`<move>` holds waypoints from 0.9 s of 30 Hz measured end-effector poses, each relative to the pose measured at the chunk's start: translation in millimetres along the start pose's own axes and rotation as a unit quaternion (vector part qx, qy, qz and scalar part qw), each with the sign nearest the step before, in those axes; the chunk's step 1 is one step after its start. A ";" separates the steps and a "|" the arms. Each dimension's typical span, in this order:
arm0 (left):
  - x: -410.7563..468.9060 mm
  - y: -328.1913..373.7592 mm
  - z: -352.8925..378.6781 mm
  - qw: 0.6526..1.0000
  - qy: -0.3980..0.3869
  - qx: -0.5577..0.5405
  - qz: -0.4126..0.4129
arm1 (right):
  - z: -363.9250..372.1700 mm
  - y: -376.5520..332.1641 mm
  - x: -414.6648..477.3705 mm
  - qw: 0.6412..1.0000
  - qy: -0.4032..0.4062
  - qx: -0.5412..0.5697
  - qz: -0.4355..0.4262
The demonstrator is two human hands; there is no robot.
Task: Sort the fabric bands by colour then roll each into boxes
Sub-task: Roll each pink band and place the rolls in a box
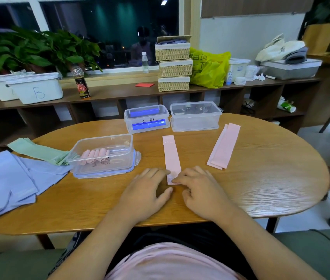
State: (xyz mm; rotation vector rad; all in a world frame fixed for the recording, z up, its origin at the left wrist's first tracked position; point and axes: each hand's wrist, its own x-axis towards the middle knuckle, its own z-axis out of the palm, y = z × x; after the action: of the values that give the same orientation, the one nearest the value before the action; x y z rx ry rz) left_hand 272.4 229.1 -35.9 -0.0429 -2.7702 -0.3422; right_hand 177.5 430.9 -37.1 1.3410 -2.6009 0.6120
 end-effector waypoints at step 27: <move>2.9 -2.2 5.1 1.000 -0.005 0.012 -0.014 | 5.3 3.8 2.0 0.998 0.014 -0.018 0.055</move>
State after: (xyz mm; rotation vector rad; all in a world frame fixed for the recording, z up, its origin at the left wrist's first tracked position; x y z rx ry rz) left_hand 267.8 228.2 -40.0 0.0014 -2.7862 -0.3162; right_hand 173.5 429.0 -42.4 1.1767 -2.6628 0.5920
